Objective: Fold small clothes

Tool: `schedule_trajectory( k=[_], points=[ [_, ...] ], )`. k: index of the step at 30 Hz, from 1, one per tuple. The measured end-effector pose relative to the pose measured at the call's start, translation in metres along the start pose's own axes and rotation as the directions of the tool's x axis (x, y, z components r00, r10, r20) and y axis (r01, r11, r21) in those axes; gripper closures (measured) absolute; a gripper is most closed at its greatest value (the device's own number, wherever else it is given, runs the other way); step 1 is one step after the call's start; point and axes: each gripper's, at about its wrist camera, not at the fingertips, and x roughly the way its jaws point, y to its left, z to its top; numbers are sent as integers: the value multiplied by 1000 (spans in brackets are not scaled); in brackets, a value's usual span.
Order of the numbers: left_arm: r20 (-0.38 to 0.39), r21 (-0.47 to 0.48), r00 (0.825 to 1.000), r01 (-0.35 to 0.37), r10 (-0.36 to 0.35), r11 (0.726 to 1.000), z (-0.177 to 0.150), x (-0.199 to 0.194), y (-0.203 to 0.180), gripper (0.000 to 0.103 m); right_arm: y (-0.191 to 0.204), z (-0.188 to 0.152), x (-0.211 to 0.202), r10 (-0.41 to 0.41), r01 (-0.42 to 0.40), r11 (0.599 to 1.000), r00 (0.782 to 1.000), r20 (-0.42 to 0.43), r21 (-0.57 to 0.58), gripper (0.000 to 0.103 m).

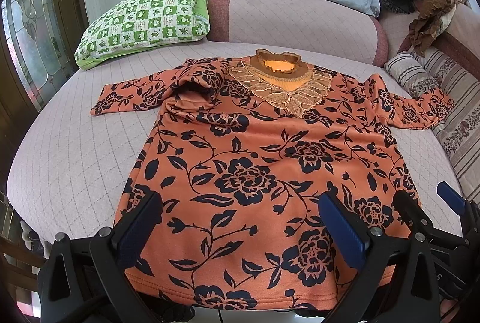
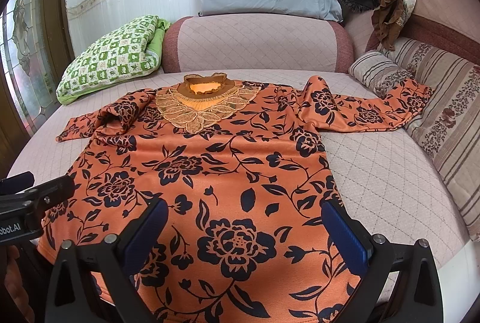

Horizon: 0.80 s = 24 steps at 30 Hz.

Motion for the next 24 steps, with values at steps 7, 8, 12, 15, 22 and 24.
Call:
schedule_trajectory(
  k=[7, 8, 12, 15, 22, 24],
  points=[
    [-1, 2, 1000, 5, -5, 1000, 0, 1, 0, 0, 1, 0, -1, 0, 0, 1000, 1000, 0, -2, 0],
    [-1, 2, 1000, 5, -5, 1000, 0, 1, 1, 0, 0, 0, -1, 1, -1, 1000, 1000, 0, -1, 0],
    [5, -2, 1000, 12, -12, 1000, 2, 4, 9, 0, -4, 4, -1, 59, -58, 998, 998, -24, 29, 0],
    [6, -12, 1000, 0, 0, 1000, 8, 12, 24, 0, -26, 14, -1, 206, -197, 969, 977, -51, 147, 0],
    [-12, -43, 999, -51, 50, 998, 21, 44, 58, 0, -154, 56, 30, 291, -251, 843, 957, -10, 476, 0],
    [-32, -45, 998, -54, 52, 998, 22, 58, 63, 0, -206, 70, 50, 253, -207, 800, 967, -4, 563, 0]
  ],
)
